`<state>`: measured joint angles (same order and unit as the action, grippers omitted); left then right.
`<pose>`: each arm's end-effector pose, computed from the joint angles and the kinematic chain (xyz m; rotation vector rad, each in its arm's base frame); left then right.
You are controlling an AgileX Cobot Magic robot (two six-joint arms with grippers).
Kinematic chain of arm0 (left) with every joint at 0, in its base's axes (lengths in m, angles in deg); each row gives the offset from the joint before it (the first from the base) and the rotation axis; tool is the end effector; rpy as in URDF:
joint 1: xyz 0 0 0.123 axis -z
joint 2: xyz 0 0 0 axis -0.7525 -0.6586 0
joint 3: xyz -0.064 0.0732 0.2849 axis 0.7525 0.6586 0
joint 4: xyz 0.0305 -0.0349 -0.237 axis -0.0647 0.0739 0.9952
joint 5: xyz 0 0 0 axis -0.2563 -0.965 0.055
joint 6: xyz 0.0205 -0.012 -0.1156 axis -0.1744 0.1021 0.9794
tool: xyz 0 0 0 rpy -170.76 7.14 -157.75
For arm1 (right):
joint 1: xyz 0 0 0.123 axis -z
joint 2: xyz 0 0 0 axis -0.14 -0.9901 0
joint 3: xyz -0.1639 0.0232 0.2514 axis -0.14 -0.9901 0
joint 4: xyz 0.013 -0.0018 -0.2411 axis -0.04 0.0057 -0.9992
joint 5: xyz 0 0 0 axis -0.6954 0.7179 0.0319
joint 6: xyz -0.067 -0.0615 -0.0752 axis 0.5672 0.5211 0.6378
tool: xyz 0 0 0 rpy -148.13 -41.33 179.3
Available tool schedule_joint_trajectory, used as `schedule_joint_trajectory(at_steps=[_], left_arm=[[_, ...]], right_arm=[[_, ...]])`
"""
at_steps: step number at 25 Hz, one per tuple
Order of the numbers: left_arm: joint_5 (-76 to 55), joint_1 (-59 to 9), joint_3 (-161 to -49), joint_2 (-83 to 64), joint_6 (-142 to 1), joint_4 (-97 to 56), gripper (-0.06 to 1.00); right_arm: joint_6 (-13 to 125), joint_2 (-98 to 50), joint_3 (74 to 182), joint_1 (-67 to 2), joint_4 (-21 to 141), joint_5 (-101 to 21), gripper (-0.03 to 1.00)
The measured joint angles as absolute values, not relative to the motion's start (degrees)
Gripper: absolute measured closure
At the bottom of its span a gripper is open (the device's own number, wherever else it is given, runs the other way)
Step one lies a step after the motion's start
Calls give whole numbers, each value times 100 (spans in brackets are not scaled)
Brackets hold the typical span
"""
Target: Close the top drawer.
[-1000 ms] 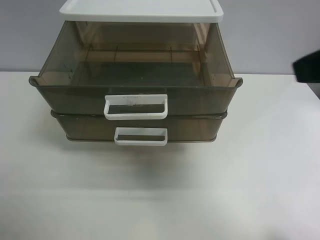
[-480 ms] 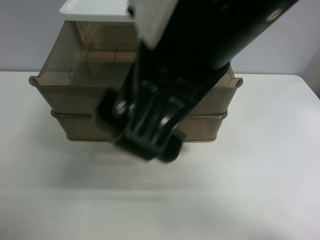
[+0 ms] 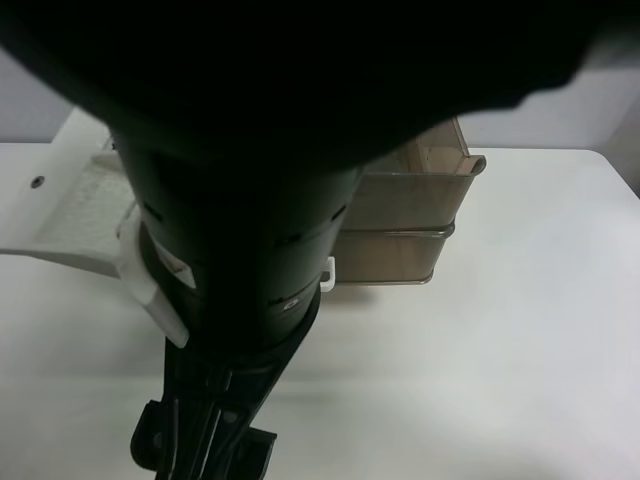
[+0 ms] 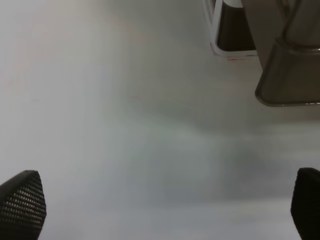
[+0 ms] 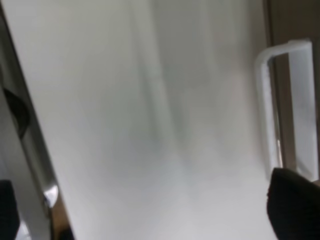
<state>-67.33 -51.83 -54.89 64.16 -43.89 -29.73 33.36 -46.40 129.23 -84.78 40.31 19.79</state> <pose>-0.0079 -0.0082 0.2635 0.0860 2.0222 0.0277 0.0983 0.3191 0.2859 -1.8344 2.1897 -0.0423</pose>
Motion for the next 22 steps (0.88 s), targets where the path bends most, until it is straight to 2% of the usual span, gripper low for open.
schedule_joint_trajectory(at_steps=[11, 22], left_arm=[[-6733, -5183, -5489, 6416, -4389, -2973, -5], [-6733, -5183, -5489, 6416, -4389, -2973, -5]], right_arm=[[3714, -4747, 12940, -7511, 4279, 1667, 0], [3914, -4982, 13599, -6739, 4249, 1558, 0]])
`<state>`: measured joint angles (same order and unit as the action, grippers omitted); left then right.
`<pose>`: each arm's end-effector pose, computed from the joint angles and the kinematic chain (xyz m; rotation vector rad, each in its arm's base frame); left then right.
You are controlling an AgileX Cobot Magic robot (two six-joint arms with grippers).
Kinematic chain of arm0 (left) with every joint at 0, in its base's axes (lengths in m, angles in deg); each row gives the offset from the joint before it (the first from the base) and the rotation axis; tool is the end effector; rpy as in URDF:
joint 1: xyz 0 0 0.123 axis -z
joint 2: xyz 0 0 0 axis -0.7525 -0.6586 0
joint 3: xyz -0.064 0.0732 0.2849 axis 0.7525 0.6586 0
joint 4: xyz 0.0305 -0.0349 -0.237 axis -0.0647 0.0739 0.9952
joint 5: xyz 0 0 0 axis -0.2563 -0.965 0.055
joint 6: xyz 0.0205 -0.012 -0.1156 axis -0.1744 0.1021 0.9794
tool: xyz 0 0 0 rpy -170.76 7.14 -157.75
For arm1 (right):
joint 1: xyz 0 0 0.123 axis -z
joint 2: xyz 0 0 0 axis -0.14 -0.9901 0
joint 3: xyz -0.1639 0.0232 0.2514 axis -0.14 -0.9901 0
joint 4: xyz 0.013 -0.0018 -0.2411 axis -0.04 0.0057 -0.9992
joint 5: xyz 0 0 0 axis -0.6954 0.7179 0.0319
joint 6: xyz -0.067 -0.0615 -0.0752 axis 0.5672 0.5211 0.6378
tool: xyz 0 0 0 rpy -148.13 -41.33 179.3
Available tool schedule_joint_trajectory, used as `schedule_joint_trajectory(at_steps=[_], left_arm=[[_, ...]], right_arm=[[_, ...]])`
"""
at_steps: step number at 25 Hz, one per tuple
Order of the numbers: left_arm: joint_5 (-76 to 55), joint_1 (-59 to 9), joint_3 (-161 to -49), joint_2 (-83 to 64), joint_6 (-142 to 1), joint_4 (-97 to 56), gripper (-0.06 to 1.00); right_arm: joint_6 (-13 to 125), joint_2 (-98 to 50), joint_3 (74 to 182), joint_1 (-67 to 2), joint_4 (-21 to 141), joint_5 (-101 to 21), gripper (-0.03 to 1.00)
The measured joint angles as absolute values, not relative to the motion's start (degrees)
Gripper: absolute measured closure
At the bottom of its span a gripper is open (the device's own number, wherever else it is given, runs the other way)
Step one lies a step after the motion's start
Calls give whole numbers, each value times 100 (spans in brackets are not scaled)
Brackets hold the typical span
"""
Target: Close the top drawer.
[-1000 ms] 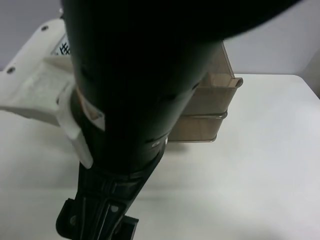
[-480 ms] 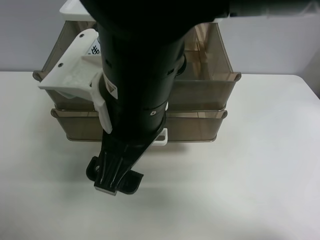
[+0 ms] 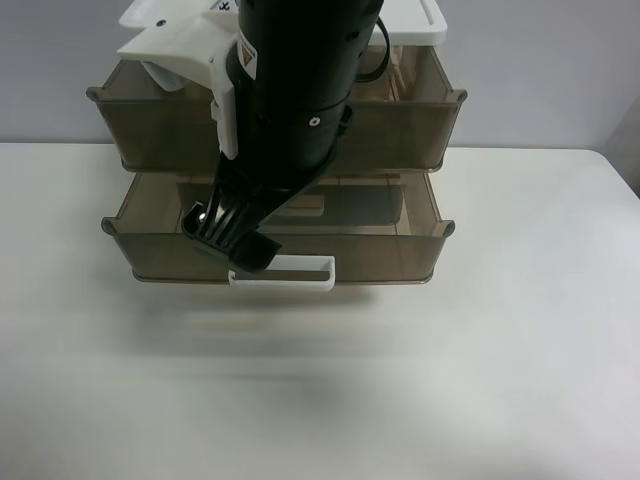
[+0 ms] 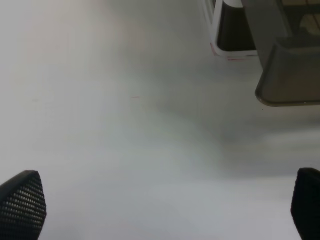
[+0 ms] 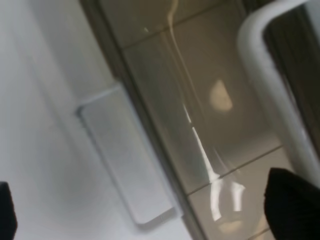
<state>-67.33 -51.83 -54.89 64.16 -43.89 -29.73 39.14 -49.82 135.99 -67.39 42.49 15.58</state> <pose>-0.0079 -0.0082 0.2635 0.0860 2.0222 0.0277 0.2019 0.3057 0.2988 -1.5437 2.2969 0.0084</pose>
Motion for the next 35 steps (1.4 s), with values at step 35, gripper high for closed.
schedule_joint_trajectory(at_steps=[35], left_arm=[[-6733, -5183, -5489, 6416, -4389, -2973, -5]], right_arm=[[4616, -4311, 15109, -5665, 4802, 2049, 0]])
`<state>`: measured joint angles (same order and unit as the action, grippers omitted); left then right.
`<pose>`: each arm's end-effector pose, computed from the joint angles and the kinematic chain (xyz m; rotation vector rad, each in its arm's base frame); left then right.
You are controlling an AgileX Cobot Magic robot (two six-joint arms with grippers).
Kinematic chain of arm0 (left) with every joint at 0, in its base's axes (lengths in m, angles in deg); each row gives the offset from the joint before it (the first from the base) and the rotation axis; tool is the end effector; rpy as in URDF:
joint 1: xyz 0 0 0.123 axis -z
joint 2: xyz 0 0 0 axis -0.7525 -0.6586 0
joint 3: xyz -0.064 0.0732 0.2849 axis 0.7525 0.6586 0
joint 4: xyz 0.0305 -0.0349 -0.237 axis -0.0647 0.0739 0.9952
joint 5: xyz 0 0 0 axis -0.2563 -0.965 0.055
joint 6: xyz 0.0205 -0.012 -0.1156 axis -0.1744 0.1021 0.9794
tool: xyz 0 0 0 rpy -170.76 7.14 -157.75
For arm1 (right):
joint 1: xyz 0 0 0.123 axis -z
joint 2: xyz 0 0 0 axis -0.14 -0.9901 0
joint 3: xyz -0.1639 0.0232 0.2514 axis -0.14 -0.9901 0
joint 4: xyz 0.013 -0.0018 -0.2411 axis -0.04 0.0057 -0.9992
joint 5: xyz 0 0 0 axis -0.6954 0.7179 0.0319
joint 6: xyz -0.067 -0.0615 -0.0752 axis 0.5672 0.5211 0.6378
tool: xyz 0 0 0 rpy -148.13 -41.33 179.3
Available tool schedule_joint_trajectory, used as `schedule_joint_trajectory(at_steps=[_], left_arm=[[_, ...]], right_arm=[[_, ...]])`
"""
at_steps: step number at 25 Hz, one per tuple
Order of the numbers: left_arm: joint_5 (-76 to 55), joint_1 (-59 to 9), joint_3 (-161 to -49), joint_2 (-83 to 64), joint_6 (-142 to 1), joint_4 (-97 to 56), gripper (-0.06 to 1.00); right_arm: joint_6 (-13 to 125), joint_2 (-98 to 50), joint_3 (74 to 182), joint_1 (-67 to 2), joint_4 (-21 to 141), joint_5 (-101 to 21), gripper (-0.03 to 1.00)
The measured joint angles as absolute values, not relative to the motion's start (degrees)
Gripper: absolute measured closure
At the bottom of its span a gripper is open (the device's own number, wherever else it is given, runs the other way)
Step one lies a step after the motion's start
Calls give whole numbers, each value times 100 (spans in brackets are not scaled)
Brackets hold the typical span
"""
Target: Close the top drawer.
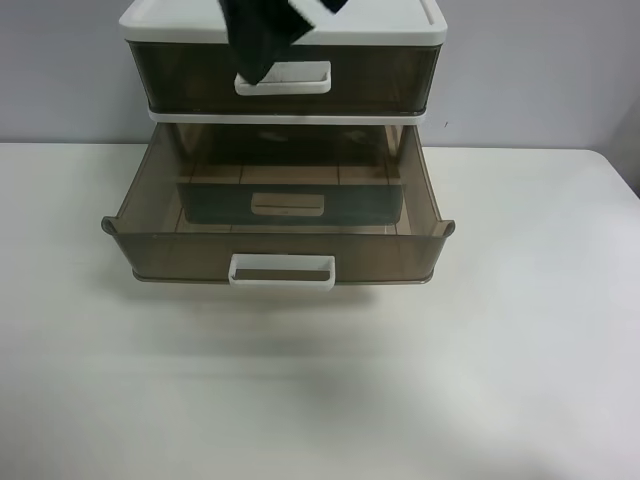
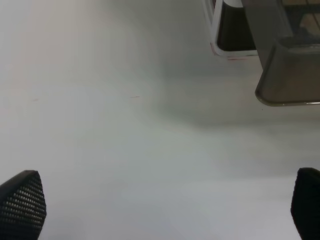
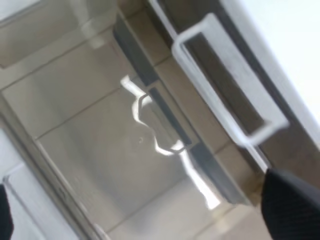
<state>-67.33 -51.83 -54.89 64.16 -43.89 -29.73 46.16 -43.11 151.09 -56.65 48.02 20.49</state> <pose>-0.0079 -0.0082 0.2635 0.0860 2.0222 0.0277 0.2346 0.2542 0.4116 -1.2865 2.1583 0.1618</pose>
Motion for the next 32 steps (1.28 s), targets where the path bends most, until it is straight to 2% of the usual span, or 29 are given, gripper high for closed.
schedule_joint_trajectory(at_steps=[17, 19, 27, 32], left_arm=[[-6733, -5183, -5489, 6416, -4389, -2973, -5], [-6733, -5183, -5489, 6416, -4389, -2973, -5], [-6733, -5183, -5489, 6416, -4389, -2973, -5], [-6733, -5183, -5489, 6416, -4389, -2973, -5]], right_arm=[[3663, 905, 11195, -5517, 4417, 2073, 0], [3578, 1517, 10618, -5122, 4498, 2073, 0], [3561, 4119, 8279, -2483, 5158, 1769, 0], [3661, 4939, 7762, -1579, 5355, 1330, 0]])
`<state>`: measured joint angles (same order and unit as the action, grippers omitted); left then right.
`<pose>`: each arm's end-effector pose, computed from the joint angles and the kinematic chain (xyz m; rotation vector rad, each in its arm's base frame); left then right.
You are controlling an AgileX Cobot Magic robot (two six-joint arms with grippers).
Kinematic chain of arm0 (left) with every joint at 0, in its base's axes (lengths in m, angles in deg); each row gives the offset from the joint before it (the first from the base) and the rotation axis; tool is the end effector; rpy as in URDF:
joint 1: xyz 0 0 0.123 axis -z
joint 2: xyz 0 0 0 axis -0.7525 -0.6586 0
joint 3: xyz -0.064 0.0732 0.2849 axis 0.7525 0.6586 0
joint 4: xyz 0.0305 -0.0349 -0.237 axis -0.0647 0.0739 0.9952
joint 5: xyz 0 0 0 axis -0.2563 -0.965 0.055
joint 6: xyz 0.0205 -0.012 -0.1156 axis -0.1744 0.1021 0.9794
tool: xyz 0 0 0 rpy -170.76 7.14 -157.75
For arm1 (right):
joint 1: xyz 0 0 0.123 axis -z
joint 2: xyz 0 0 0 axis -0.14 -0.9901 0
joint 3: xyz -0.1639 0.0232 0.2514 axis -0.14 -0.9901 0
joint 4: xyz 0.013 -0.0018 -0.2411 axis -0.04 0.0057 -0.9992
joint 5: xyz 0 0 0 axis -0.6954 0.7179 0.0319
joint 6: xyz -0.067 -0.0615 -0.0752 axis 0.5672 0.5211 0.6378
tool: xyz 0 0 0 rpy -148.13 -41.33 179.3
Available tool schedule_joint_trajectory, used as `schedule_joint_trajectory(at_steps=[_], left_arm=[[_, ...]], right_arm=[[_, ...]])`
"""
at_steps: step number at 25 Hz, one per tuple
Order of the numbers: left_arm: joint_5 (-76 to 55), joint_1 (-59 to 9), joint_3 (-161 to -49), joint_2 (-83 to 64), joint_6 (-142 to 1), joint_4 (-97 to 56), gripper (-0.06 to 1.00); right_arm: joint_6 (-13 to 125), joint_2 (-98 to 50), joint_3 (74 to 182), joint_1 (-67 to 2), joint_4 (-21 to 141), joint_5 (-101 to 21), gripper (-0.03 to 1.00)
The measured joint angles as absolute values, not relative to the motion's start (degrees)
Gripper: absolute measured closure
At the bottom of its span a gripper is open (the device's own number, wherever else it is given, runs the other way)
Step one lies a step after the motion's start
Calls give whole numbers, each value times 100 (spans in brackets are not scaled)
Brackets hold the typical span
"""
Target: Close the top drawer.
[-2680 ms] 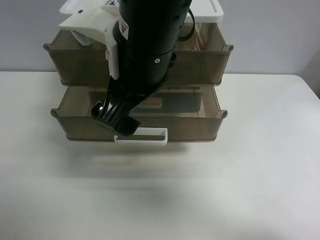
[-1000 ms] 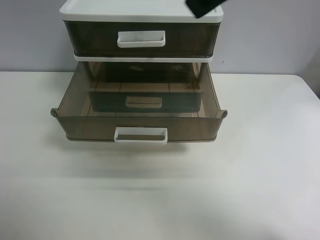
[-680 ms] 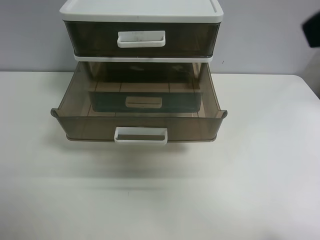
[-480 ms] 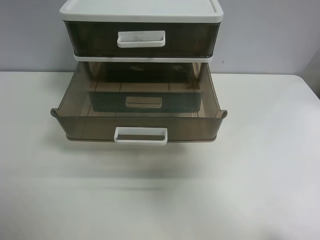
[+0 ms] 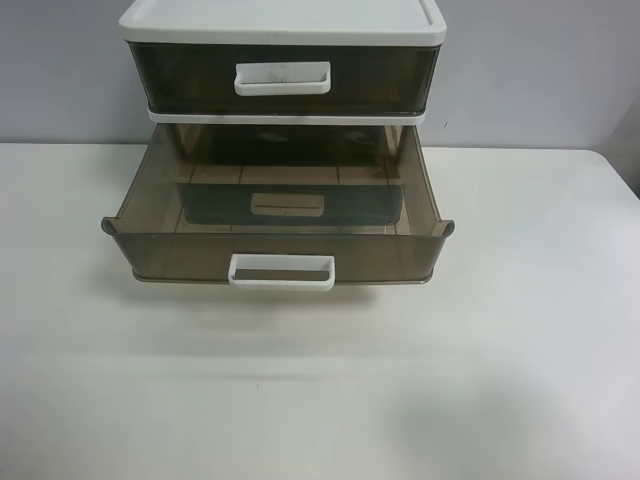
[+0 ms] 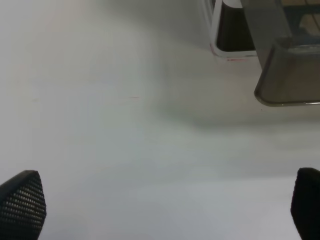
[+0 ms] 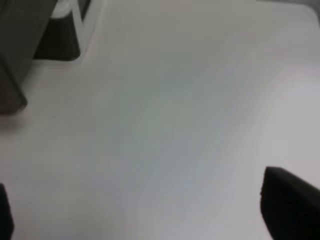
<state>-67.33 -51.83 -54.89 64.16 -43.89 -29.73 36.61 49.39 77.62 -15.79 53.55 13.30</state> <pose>-0.0079 -0.0082 0.2635 0.0860 2.0222 0.0277 -0.0097 0.0014 0.2620 -0.1984 2.0425 0.0777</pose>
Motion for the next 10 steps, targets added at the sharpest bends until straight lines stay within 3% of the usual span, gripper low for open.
schedule_joint_trajectory(at_steps=[10], left_arm=[[-6733, -5183, -5489, 6416, -4389, -2973, -5]], right_arm=[[3664, 4941, 7701, -1507, 5345, 1262, 0]])
